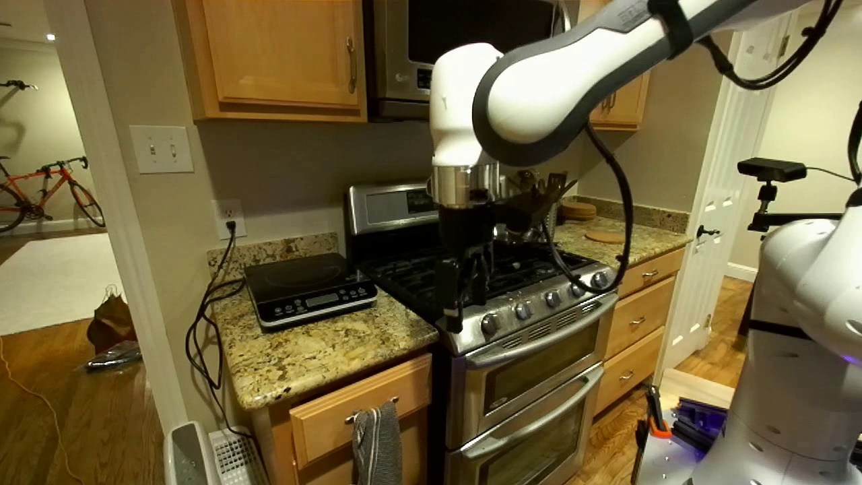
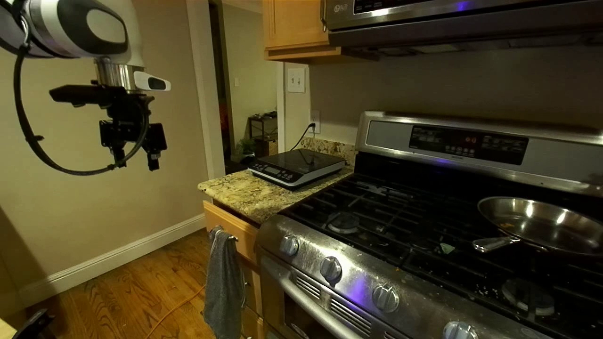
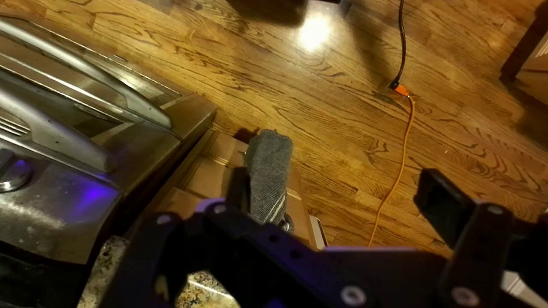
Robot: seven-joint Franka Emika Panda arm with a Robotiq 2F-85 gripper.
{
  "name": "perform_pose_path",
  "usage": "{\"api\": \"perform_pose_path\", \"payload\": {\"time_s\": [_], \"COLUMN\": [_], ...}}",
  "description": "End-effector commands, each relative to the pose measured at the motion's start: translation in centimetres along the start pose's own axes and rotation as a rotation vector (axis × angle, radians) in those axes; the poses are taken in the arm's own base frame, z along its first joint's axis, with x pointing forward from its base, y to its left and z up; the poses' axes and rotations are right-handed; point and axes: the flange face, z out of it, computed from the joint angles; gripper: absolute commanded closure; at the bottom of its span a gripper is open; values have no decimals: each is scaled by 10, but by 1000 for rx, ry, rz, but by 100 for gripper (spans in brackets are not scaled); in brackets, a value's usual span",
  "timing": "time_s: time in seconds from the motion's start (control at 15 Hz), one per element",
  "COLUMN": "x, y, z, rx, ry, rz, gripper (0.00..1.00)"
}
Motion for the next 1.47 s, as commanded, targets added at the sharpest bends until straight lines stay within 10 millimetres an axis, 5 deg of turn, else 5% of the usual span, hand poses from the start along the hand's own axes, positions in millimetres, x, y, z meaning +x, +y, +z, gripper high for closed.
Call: {"api": "perform_pose_path", "payload": {"time_s": [0.0,0.4,0.47,1.13,1.4], "x": [18,53,43,53,61], "y": [3,9,3,5,10], "z": [49,111,104,114,134], "rx": [-3,-52,-33,-41,-99], "ry": [47,108,88,91,86], "rz": [-70,-195,-171,-187,-220], "gripper": [0,0,0,0,0]}}
